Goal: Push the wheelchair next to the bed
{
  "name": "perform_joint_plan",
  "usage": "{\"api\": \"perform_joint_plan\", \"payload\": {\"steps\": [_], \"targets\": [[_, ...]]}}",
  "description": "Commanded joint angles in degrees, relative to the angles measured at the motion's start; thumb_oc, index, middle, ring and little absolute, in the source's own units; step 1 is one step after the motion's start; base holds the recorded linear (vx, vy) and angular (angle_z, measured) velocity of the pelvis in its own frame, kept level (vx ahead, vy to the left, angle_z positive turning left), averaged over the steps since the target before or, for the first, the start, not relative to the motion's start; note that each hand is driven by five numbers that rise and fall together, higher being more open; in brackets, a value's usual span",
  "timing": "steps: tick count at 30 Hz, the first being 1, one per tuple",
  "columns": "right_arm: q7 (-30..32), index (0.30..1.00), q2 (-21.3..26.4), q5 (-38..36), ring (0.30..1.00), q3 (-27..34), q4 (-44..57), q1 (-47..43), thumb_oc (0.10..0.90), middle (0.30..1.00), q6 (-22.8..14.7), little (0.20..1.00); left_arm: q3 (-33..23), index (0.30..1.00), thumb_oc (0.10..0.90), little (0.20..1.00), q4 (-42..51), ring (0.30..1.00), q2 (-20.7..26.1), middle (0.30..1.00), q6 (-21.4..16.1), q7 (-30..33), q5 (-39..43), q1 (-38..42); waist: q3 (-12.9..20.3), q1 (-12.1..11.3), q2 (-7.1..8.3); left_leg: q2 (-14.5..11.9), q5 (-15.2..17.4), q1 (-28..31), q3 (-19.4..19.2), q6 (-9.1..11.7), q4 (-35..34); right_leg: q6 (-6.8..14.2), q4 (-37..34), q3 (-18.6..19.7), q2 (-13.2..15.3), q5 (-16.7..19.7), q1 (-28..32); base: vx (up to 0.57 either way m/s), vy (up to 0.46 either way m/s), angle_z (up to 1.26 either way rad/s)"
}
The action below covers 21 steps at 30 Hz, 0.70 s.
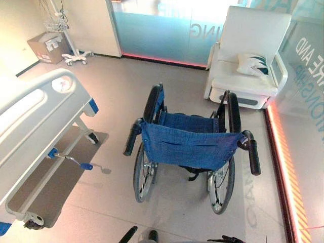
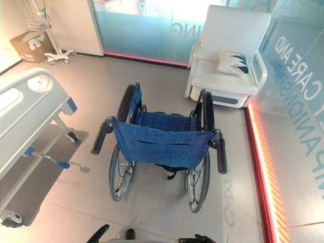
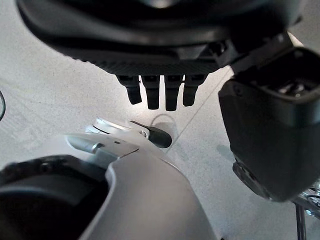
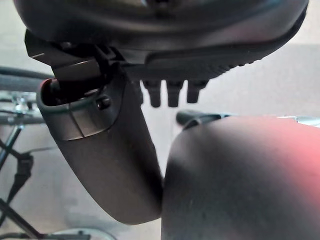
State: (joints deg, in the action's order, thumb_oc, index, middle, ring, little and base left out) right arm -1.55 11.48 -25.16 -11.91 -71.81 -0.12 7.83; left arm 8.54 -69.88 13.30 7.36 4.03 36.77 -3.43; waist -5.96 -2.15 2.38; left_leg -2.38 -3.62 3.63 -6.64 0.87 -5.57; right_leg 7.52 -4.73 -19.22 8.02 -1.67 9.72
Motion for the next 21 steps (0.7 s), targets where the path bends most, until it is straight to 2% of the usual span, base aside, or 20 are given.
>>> {"api": "perform_joint_plan", "payload": {"steps": [1, 21], "targets": [[-1.2, 0.900, 0.9, 0.5, 0.900, -1.0, -3.4, 0.3, 0.800, 0.900, 0.7, 0.900, 1.1, 0.900, 0.800, 0.900, -3.9, 0.900, -2.9, 0.900, 0.5, -1.2, 0.5, 3.9, -0.8, -0.4, -3.46, -2.2, 3.6, 1.2, -1.9, 2.6, 2.1, -0.3, 3.8, 1.1, 1.1, 0.9, -3.7, 0.00, 0.000, 0.00], [-0.7, 0.900, 1.0, -0.1, 0.900, -1.3, -3.6, 0.4, 0.800, 0.900, -0.4, 0.900, 1.0, 0.900, 0.800, 0.900, -4.5, 0.900, -2.9, 0.900, -0.4, -0.9, -0.3, 4.0, -0.3, -0.1, -3.61, -2.1, 3.7, 2.3, -2.0, 2.6, 1.1, -0.3, 3.4, 1.2, 0.9, 0.8, -3.2, 0.00, 0.000, 0.00]]}}
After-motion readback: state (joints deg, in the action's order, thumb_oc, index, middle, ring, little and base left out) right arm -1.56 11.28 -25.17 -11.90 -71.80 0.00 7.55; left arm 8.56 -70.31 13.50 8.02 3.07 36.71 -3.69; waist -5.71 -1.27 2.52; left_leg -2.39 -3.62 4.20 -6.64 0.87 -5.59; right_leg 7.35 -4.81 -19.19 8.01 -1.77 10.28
